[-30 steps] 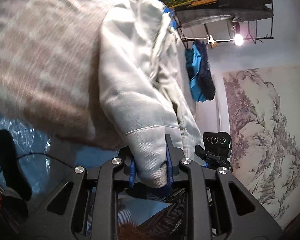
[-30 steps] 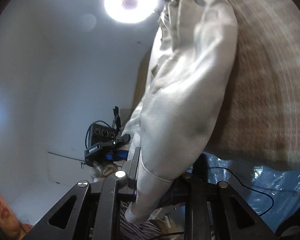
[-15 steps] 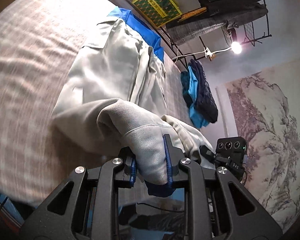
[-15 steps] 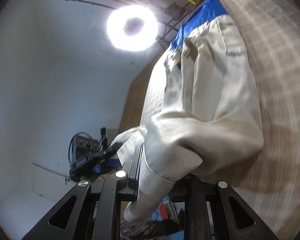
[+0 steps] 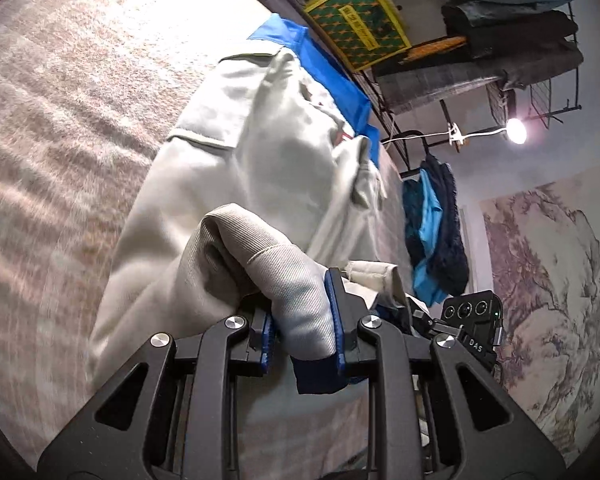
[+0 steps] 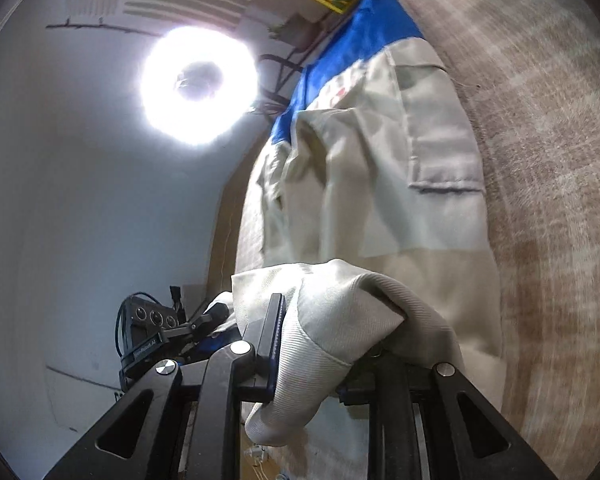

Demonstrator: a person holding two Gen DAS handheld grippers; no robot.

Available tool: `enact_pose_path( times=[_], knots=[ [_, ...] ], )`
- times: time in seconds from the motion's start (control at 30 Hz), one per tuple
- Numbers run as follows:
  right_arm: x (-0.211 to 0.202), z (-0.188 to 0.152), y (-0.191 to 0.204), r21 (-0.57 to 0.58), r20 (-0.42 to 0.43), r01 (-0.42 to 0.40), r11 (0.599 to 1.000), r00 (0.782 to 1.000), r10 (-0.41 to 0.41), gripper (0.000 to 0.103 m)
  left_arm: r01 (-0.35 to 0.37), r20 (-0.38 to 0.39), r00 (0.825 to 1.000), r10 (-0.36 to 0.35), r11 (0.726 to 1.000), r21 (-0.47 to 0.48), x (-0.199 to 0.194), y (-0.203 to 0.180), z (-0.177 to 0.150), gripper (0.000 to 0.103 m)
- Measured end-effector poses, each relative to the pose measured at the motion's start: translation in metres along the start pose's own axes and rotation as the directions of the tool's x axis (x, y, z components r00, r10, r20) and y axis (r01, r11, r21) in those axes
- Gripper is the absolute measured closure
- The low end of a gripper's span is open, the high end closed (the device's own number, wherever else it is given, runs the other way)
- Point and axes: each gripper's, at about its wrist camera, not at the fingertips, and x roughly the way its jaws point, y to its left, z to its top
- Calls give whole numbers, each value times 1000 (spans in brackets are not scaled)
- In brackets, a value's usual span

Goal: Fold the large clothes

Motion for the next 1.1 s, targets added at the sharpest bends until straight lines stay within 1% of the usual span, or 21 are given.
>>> enact_pose_path(
  times=[0.13, 0.2, 0.23, 0.27, 0.3, 0.33, 0.37, 0.43, 0.47, 0.53, 0.6, 0.67, 0.7, 0.73, 0.77, 0.83, 0.87, 0.9, 0.97, 1.03, 1.1],
  knots=[
    [-4, 3, -10, 38, -13, -10, 999, 1000, 11, 79, -9, -10, 1000, 8, 1000, -19, 8, 5, 8, 81],
    [-7, 5, -6, 30, -33, -1, 1000, 999, 2, 72, -3, -23, 1000, 3, 1000, -9, 8, 1, 13, 73],
    [-13, 4, -3, 19, -38, 6, 1000, 999, -6, 65, 0, -22, 1000, 0, 1000, -2, 7, -1, 15, 71],
    [-23, 3, 1, 13, -38, 12, 1000, 999, -12, 54, 1, -14, 1000, -1, 1000, 12, 4, -4, 15, 69],
    [-25, 4, 1, 16, -29, 10, 1000, 1000, -10, 47, 1, -10, 1000, -1, 1000, 24, 2, -6, 16, 66],
    [-33, 5, 0, 31, -5, -2, 1000, 1000, 2, 33, 2, -5, 1000, -2, 999, 33, 0, -8, 16, 63],
    [-39, 7, -1, 44, 18, -10, 999, 1000, 9, 25, 8, 5, 1000, -8, 999, 35, -2, -9, 17, 59],
    [-54, 11, -3, 71, 65, -36, 997, 997, 32, 21, 27, 33, 999, -28, 999, 16, -8, -9, 20, 50],
    [-63, 13, -5, 83, 87, -51, 995, 995, 43, 21, 26, 49, 998, -27, 1000, 13, -13, -9, 24, 48],
    [-78, 13, -4, 70, 118, -57, 996, 992, 49, 23, 26, 98, 995, -28, 999, 21, -27, -11, 29, 44],
    [-88, 10, 4, 14, 125, -39, 999, 991, 37, 31, 36, 150, 988, -41, 999, 32, -43, -14, 34, 44],
    [-94, 1, 20, -86, 96, 29, 996, 995, -20, 49, 24, 189, 981, -36, 998, 65, -56, -18, 33, 44],
    [-92, -3, 27, -139, 84, 58, 989, 995, -47, 52, 11, 200, 979, -29, 996, 94, -61, -22, 31, 44],
    [-87, -11, 38, -219, 58, 91, 972, 995, -80, 59, 2, 197, 980, -28, 991, 133, -63, -26, 26, 44],
    [-79, -16, 43, -274, 38, 107, 956, 994, -101, 63, -10, 179, 984, -21, 985, 172, -62, -30, 21, 44],
    [-64, -30, 57, -381, -6, 132, 915, 989, -145, 64, -41, 134, 991, 6, 965, 258, -54, -38, 12, 47],
    [-59, -41, 61, -434, -34, 132, 891, 986, -162, 64, -56, 101, 995, 26, 950, 308, -46, -44, 5, 53],
    [-53, -46, 64, -462, -52, 131, 877, 983, -175, 64, -57, 72, 997, 35, 940, 337, -40, -47, 1, 57],
    [-30, -52, 67, -506, -85, 129, 853, 976, -199, 64, -70, 19, 997, 68, 920, 386, -26, -52, -7, 58],
    [-19, -54, 67, -512, -99, 126, 849, 974, -204, 64, -127, 33, 992, 125, 903, 410, -14, -55, -10, 59],
    [-8, -48, 67, -512, -84, 145, 847, 973, -217, 64, -146, 40, 989, 141, 907, 396, -1, -53, 0, 59]
  ],
)
